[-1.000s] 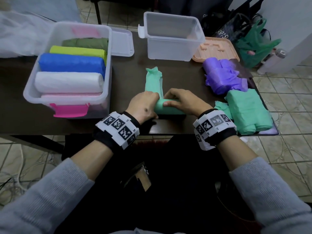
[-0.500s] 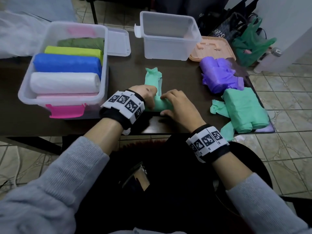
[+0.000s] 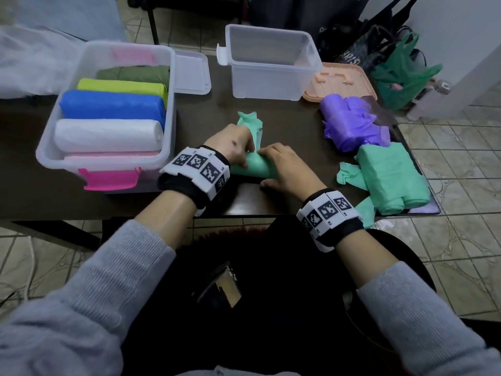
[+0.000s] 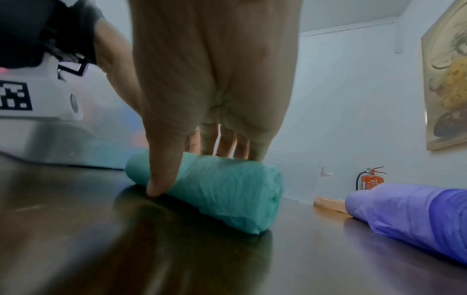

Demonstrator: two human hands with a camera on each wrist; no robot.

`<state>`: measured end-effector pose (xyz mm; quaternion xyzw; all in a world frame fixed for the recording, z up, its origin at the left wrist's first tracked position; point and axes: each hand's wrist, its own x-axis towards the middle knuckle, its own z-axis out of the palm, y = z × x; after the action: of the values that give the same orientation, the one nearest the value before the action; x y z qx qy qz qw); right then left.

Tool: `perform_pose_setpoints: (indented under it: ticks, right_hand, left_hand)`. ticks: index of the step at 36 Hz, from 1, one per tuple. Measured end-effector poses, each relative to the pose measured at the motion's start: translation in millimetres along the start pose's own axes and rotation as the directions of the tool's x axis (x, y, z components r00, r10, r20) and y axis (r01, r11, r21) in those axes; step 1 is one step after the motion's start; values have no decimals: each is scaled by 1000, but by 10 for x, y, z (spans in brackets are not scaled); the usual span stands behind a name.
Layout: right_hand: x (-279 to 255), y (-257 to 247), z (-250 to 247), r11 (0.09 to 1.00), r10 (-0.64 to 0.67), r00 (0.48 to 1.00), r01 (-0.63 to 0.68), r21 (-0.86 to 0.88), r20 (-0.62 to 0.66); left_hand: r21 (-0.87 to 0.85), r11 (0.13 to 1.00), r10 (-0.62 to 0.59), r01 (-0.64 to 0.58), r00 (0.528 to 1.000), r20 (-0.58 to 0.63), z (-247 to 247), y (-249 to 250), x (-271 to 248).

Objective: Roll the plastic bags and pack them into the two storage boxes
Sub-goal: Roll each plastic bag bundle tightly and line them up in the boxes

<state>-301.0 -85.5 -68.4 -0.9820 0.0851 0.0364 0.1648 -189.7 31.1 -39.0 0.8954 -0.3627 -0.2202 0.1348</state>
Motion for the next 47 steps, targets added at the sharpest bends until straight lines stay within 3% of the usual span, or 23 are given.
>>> perform_pose_setpoints:
  ticks: [5, 15, 24, 27, 30, 34, 38, 44, 47]
  right_hand:
    - [-43, -45, 30, 999, 39, 999, -40, -11, -25]
    - [-83, -134, -157, 973, 119, 955, -166, 158, 271]
    - [13, -92, -251, 911, 207, 886, -329, 250, 414]
    - [33, -47, -313, 909, 220, 892, -334, 250, 394]
    - [39, -33, -308, 951, 225, 917, -280, 130, 330]
    - [15, -89, -262, 983, 153, 986, -158, 90, 60]
    - [-65, -222, -137, 995, 67, 994, -73, -62, -86]
    - [-117, -221, 38, 994, 92, 992, -97, -56, -91]
    - [-79, -162, 45, 994, 104, 991, -106, -25, -81]
  left_hand:
    - [31, 999, 46, -44, 997, -56, 39, 37, -73]
    - [54, 996, 58, -66, 989, 139, 70, -30, -245]
    - [67, 974, 221, -216, 973, -69, 203, -96, -274]
    - [68, 978, 204, -198, 973, -110, 185, -75, -256]
    - [50, 986, 164, -160, 982, -89, 183, -51, -213]
    - [44, 989, 146, -144, 988, -56, 175, -38, -133]
    - [33, 994, 110, -109, 993, -33, 140, -6, -78]
    - [-11, 994, 102, -106, 975, -200, 199, 1, -12]
    - [-29, 997, 69, -77, 973, -221, 239, 25, -6]
